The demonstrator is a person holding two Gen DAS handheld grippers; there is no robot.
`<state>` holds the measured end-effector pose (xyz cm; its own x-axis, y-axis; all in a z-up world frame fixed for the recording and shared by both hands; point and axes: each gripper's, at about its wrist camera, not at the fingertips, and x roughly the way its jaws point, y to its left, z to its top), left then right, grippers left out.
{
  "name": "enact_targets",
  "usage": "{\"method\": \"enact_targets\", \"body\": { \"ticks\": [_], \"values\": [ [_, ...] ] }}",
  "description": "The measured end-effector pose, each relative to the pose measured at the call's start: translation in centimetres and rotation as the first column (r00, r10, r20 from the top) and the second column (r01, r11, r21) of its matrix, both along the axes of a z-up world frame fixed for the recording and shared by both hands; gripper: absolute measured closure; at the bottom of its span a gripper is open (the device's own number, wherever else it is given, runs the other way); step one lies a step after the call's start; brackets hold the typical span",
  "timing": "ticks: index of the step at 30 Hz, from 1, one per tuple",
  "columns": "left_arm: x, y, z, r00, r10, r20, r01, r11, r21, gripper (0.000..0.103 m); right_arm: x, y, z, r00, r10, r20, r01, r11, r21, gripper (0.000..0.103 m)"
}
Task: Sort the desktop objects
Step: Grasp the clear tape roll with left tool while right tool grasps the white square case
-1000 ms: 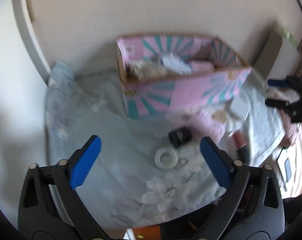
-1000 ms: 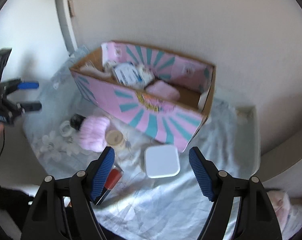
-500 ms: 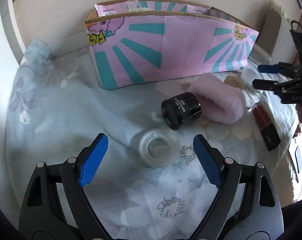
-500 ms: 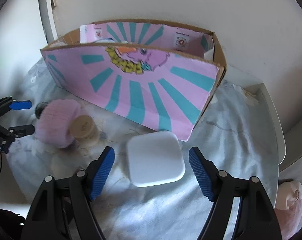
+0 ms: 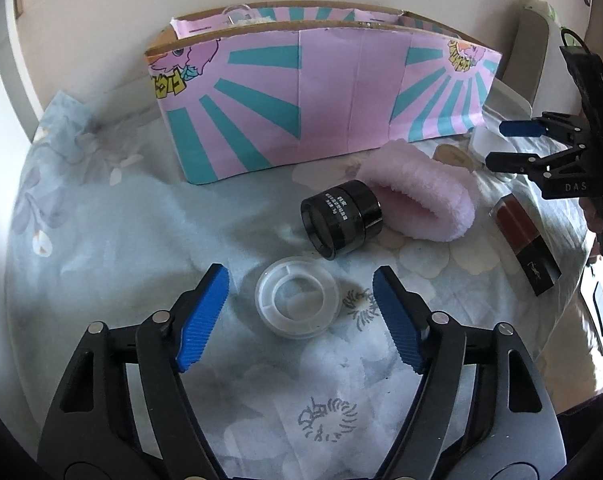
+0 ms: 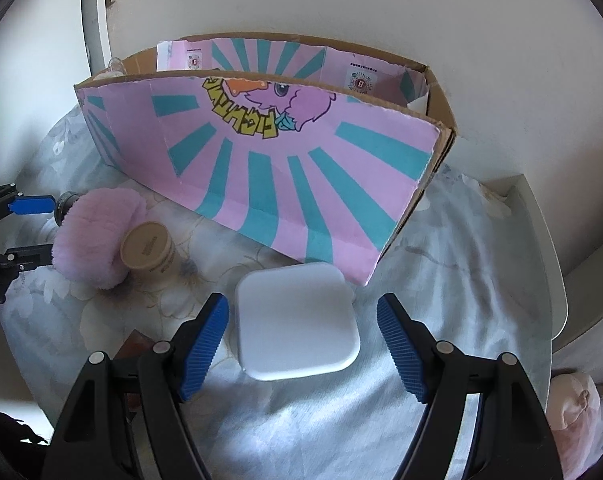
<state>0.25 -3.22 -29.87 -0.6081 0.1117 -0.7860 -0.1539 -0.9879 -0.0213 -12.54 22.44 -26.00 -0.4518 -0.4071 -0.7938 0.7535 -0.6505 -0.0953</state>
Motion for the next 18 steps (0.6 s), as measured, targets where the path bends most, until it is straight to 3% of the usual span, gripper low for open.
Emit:
{"method": "enact_targets", "body": {
  "ticks": [5, 8, 13, 18],
  "values": [
    [0.5, 0.4, 0.0, 1.000, -0.015, -0.017, 0.015, 1.000, -0.020, 0.048, 0.1, 0.1, -0.1, 1.000, 0.012, -0.014, -0.012, 1.000, 0.006, 0.031],
    [0.5, 0.6, -0.3, 1.000, -0.030, -0.007, 0.030, 0.999, -0.021, 0.053, 0.3, 0.1, 0.0, 1.000, 0.025, -0.011, -0.025, 1.000, 0.001, 0.045],
    [0.5, 0.5, -0.2, 1.000, -0.029, -0.009, 0.029, 1.000, -0.012, 0.064, 0.7, 0.2, 0.2, 0.999, 0.036, -0.028, -0.036, 0.999, 0.008, 0.045],
    [0.7, 0.3, -0.1, 1.000, -0.023, 0.004, 0.023, 1.000, -0.007, 0.064, 1.0, 0.6, 0.9, 0.999, 0.023, -0.029, -0.023, 1.000, -0.006, 0.045]
  ]
}}
